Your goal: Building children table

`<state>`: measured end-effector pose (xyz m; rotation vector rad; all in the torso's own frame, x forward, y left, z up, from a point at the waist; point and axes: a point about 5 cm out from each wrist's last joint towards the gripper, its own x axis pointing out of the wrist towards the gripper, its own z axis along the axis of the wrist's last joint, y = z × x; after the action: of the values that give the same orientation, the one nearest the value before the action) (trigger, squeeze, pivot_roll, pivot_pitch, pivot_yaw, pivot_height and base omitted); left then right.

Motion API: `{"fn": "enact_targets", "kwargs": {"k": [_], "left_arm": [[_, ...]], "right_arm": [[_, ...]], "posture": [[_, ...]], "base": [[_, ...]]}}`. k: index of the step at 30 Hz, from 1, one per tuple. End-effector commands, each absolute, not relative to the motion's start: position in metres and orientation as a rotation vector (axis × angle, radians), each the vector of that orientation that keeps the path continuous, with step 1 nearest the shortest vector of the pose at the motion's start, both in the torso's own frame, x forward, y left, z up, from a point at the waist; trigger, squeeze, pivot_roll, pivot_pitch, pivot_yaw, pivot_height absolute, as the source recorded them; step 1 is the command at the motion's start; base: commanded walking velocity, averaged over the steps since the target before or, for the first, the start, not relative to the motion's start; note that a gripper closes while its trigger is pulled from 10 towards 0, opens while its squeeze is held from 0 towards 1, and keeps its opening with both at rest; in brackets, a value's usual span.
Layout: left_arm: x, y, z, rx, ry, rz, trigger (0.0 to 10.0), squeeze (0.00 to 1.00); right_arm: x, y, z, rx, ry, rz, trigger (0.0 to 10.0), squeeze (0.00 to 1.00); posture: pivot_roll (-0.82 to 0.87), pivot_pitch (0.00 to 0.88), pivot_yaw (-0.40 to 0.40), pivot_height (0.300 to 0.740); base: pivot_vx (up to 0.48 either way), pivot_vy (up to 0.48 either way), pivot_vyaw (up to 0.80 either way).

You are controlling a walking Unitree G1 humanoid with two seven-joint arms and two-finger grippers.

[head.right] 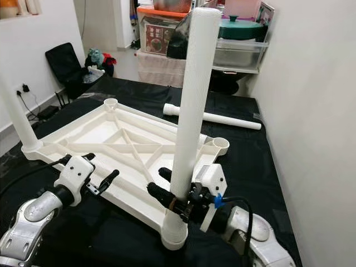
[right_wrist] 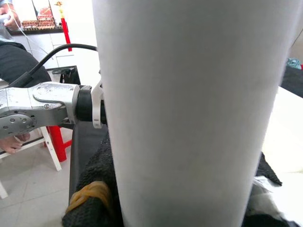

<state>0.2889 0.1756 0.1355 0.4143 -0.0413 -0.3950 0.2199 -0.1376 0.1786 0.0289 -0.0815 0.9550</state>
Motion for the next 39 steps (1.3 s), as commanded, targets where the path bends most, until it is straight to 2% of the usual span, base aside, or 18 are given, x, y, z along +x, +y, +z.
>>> {"fn": "enact_targets", "kwargs": {"k": [1,6,14,21,25,39], "left_arm": [[0.291,0.175,0.135,0.398,-0.042,-0.389,10.0,0.00],[0.293,0.174,0.135,0.402,-0.044,-0.395,10.0,0.00],[0.295,0.171,0.135,0.403,-0.045,-0.413,10.0,0.00],[0.295,0.167,0.136,0.393,-0.050,-0.434,10.0,0.00],[0.293,0.167,0.135,0.391,-0.048,-0.436,10.0,0.00],[0.292,0.168,0.132,0.372,-0.038,-0.428,10.0,0.00]], "right_arm": [[0.221,-0.138,0.180,0.018,-0.108,0.933,10.0,0.00],[0.221,-0.140,0.179,-0.009,-0.141,0.899,10.0,0.00],[0.216,-0.145,0.173,-0.024,-0.111,0.971,10.0,0.00],[0.212,-0.130,0.176,-0.073,-0.074,1.279,10.0,0.00],[0.214,-0.119,0.179,-0.060,-0.088,1.364,10.0,0.00],[0.216,-0.112,0.178,-0.009,-0.100,1.421,10.0,0.00]], "posture": [[0.05,0.000,-0.043,0.740],[0.04,0.000,-0.038,0.740],[0.04,0.000,-0.037,0.740],[0.07,0.000,-0.054,0.740],[0.08,0.000,-0.065,0.740],[0.08,0.000,-0.070,0.740]], "base": [[0.000,0.000,0.00],[0.000,0.000,0.00],[0.000,0.000,0.00],[0.000,0.000,0.00],[0.000,0.000,0.00],[0.000,0.000,0.00]]}}
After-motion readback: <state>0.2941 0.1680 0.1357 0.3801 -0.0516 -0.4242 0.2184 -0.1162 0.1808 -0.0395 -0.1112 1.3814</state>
